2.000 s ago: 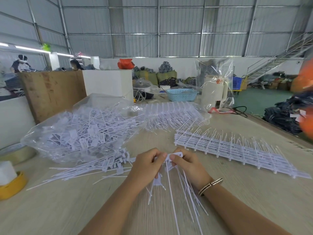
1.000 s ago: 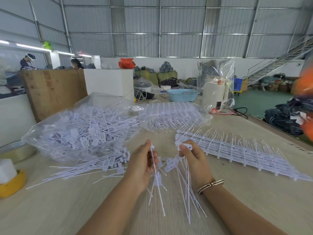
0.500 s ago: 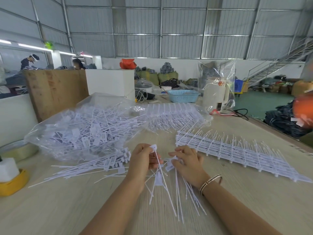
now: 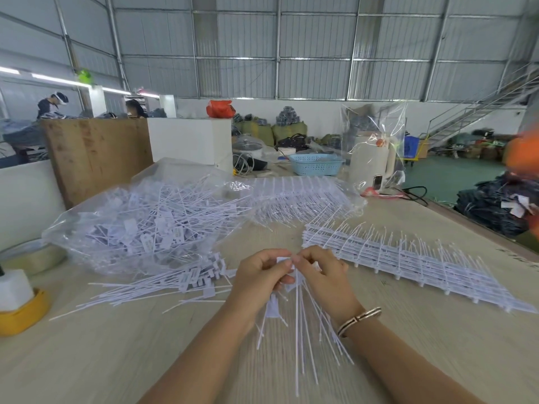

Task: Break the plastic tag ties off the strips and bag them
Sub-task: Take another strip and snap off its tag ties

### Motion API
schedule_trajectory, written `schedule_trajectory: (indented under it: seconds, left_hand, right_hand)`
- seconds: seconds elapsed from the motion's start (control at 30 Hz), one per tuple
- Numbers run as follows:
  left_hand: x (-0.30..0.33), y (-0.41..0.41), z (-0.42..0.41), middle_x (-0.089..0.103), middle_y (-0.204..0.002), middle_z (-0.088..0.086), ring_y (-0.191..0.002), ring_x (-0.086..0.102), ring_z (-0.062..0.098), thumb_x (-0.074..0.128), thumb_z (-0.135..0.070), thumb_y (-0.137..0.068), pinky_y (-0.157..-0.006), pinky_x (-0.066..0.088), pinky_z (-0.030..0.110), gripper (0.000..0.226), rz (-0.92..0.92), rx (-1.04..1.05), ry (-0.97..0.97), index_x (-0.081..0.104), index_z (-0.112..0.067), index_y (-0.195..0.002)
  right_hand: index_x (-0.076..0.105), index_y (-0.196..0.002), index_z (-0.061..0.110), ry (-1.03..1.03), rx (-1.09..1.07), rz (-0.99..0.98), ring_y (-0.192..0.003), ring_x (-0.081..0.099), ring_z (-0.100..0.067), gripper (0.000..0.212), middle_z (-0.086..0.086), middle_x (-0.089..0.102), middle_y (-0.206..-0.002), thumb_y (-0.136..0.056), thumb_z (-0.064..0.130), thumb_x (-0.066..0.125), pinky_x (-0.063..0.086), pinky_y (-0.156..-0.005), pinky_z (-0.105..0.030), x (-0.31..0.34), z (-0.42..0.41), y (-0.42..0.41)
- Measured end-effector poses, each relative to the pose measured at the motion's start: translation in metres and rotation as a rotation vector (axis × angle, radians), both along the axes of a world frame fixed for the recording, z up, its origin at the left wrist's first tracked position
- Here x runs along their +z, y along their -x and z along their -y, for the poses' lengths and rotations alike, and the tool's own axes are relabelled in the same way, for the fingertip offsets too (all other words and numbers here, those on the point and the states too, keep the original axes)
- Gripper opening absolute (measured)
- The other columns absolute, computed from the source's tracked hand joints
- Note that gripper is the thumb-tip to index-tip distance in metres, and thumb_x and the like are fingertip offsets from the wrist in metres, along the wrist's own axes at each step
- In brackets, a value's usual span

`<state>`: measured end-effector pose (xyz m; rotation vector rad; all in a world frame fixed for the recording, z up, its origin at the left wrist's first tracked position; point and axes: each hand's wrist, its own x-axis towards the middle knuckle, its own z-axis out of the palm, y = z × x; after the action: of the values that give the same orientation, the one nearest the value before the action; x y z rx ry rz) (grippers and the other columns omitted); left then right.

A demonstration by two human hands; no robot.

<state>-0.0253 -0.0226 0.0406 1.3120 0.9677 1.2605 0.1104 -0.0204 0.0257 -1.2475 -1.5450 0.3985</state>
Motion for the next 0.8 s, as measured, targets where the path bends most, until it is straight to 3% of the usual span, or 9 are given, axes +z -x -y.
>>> schedule_trajectory:
  seconds: [0.07,0.17,0.23,0.3,0.37,0.53,0.67,0.73,0.8]
  left_hand:
    - [-0.001,-0.001,0.0,0.069,-0.068,0.004,-0.056,0.064,0.006,0.065,-0.007,-0.086,-0.05,0.048,0.016,0.014,0.03,-0.005,-0.002,0.065,-0.011,-0.098]
    - [-0.002,-0.003,-0.002,0.07,-0.071,0.002,-0.057,0.064,0.005,0.061,-0.008,-0.089,-0.048,0.047,0.016,0.01,0.04,0.021,-0.022,0.062,-0.01,-0.098]
    - [-0.006,-0.004,-0.004,0.068,-0.08,-0.001,-0.061,0.063,0.0,0.058,-0.011,-0.091,-0.049,0.046,0.013,0.009,-0.069,0.098,-0.093,0.064,-0.018,-0.094]
    - [-0.01,-0.003,-0.007,0.065,-0.084,-0.008,-0.065,0.058,-0.005,0.055,-0.013,-0.093,-0.054,0.042,0.007,0.015,-0.226,0.168,-0.183,0.062,-0.027,-0.09]
    - [-0.012,-0.002,-0.008,0.063,-0.085,-0.011,-0.069,0.055,-0.005,0.053,-0.013,-0.093,-0.059,0.039,0.005,0.018,-0.302,0.193,-0.242,0.061,-0.029,-0.089]
    - [-0.016,-0.003,-0.009,0.059,-0.097,-0.009,-0.091,0.054,0.001,0.053,-0.016,-0.092,-0.077,0.042,0.013,0.012,-0.513,0.197,-0.384,0.058,-0.026,-0.095]
    - [-0.018,-0.004,-0.007,0.054,-0.105,-0.01,-0.1,0.048,0.007,0.055,-0.024,-0.09,-0.089,0.04,0.025,0.016,-0.692,0.231,-0.491,0.056,-0.022,-0.106]
    - [-0.016,-0.002,-0.005,0.052,-0.101,-0.012,-0.097,0.048,0.007,0.053,-0.031,-0.09,-0.086,0.041,0.026,0.015,-0.758,0.259,-0.514,0.053,-0.024,-0.104]
    - [-0.013,0.001,-0.002,0.053,-0.091,-0.012,-0.087,0.051,0.01,0.049,-0.038,-0.091,-0.076,0.044,0.03,0.011,-0.86,0.294,-0.506,0.049,-0.027,-0.092]
  right_hand:
    - [0.061,-0.069,0.023,0.026,0.015,-0.015,-0.082,0.048,-0.006,0.019,0.016,0.054,-0.07,-0.089,0.023,0.058,0.031,-0.096,-0.054,0.0,-0.001,0.0]
    - [0.056,-0.066,0.029,-0.006,0.014,-0.036,-0.083,0.048,-0.007,0.023,0.018,0.053,-0.069,-0.088,0.023,0.058,0.032,-0.095,-0.055,0.001,-0.002,-0.005]
    - [0.054,-0.064,0.032,-0.039,-0.02,-0.039,-0.085,0.049,-0.009,0.025,0.018,0.053,-0.069,-0.088,0.025,0.059,0.031,-0.094,-0.047,0.003,-0.004,-0.011]
    - [0.052,-0.062,0.031,-0.054,-0.1,0.078,-0.086,0.049,-0.008,0.025,0.018,0.054,-0.071,-0.086,0.03,0.061,0.022,-0.083,-0.034,0.001,-0.007,-0.015]
    - [0.052,-0.063,0.031,-0.026,-0.172,0.285,-0.088,0.046,-0.005,0.023,0.018,0.055,-0.076,-0.082,0.038,0.062,0.014,-0.073,-0.03,-0.004,-0.01,-0.016]
    - [0.048,-0.076,0.039,0.054,-0.188,0.574,-0.094,0.037,-0.005,0.019,0.02,0.051,-0.089,-0.077,0.057,0.056,0.01,-0.072,-0.027,-0.019,-0.02,-0.02]
    - [0.049,-0.083,0.038,0.009,-0.248,0.421,-0.087,0.041,-0.005,0.018,0.019,0.052,-0.084,-0.082,0.056,0.049,0.015,-0.072,-0.029,-0.014,-0.018,-0.019]
    - [0.049,-0.078,0.031,-0.008,-0.299,0.337,-0.075,0.047,-0.009,0.02,0.014,0.052,-0.075,-0.087,0.048,0.05,0.024,-0.07,-0.028,-0.004,-0.018,-0.025]
    - [0.043,-0.067,0.026,0.116,-0.304,0.416,-0.059,0.048,-0.012,0.031,0.009,0.049,-0.063,-0.09,0.046,0.046,0.03,-0.055,-0.027,0.01,-0.013,-0.038]
